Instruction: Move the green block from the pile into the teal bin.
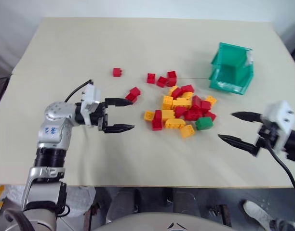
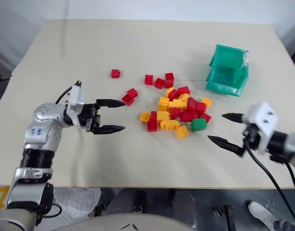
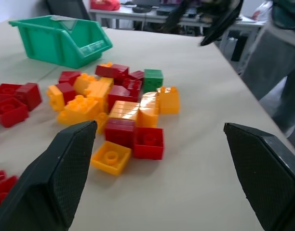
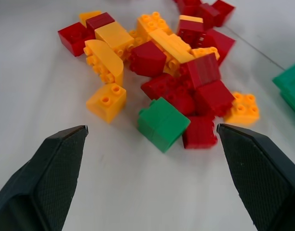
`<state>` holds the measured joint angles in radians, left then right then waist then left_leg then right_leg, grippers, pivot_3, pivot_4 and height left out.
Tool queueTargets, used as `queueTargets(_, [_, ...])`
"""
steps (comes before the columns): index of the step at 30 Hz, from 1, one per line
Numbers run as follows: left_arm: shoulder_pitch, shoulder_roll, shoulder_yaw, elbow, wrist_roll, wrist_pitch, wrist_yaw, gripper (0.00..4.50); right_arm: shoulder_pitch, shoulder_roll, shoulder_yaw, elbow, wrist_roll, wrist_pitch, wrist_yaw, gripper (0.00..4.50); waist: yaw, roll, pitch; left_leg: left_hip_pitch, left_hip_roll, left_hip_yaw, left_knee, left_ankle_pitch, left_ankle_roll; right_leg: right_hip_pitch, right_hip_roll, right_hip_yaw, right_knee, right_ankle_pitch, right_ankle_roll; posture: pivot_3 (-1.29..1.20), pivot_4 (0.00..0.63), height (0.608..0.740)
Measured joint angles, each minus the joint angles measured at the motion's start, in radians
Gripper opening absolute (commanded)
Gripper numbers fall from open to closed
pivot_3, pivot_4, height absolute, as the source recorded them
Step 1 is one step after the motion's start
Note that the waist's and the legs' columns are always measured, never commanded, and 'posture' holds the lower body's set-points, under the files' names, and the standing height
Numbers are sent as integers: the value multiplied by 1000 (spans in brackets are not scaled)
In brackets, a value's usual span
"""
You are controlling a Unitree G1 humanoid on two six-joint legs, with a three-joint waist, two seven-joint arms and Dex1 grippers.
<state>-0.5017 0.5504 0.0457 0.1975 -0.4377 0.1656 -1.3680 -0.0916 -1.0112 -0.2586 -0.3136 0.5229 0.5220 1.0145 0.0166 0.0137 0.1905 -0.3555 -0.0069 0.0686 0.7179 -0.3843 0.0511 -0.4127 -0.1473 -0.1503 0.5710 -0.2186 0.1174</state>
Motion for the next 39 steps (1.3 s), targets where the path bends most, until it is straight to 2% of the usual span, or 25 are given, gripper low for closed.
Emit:
queueTargets(2, [37,6,8,-33,-4,-5,10,4475,-155,-22,165,127,-93,-16,64,4500,-12,0,0,0,1,0,0,0,0,0,0,0,0,0,0,0,150,740])
queueTargets(6, [70,12,28,-83,-13,-1,49,4475,-323,27,326,324,-206,-89,130,4500,-10,0,1,-1,1,-1,0,0,-1,-1,0,-2,0,-1,-1,0,150,740])
queueTargets(12, [115,13,36,-139,-33,4,88,4475,-452,69,439,469,-304,-149,210,4500,-11,1,1,-2,1,-1,0,0,-1,-1,0,-3,-1,-1,-1,0,150,740])
queueTargets(14, [126,12,35,-151,-35,6,102,4500,-477,89,454,478,-309,-151,248,4096,-14,1,1,-2,1,-1,0,0,-1,-1,0,-3,0,-1,-1,0,150,740])
queueTargets(17, [128,12,35,-158,-41,7,116,4500,-482,107,464,476,-310,-152,278,3232,-14,1,1,-2,1,-2,0,1,-2,-1,0,-3,0,-1,-1,0,150,740])
queueTargets(22, [128,10,34,-158,-45,6,133,4500,-465,107,455,445,-309,-149,278,1552,-15,1,1,-1,1,-2,0,0,-2,-1,0,-3,0,-1,-1,0,150,740])
queueTargets(23, [127,9,34,-158,-45,6,134,4500,-458,107,447,436,-308,-149,276,1443,-14,1,1,-2,1,-2,0,0,-2,-1,0,-3,0,-1,-1,0,150,740])
queueTargets(28, [98,-14,17,-141,-44,1,137,4500,-432,107,360,385,-278,-124,233,1458,-13,1,1,-2,1,-1,0,0,-2,-1,0,-3,0,0,-1,0,150,740])
queueTargets(32, [1,-74,-13,-80,-17,-24,169,4500,-457,96,258,386,-267,-109,163,1458,-4,1,1,-1,1,-1,1,0,-2,-1,0,-3,1,0,-1,0,150,740])
queueTargets(35, [-66,-132,-41,-21,26,-56,225,4500,-520,96,227,448,-289,-118,94,1458,-3,1,1,-1,0,0,1,0,-2,-1,0,-2,1,0,-1,0,150,740])
queueTargets(39, [-177,-246,-80,122,147,-116,391,4500,-666,124,222,637,-378,-197,-49,1458,-2,1,1,-2,0,0,1,1,-1,-1,0,-2,1,0,0,0,150,740])
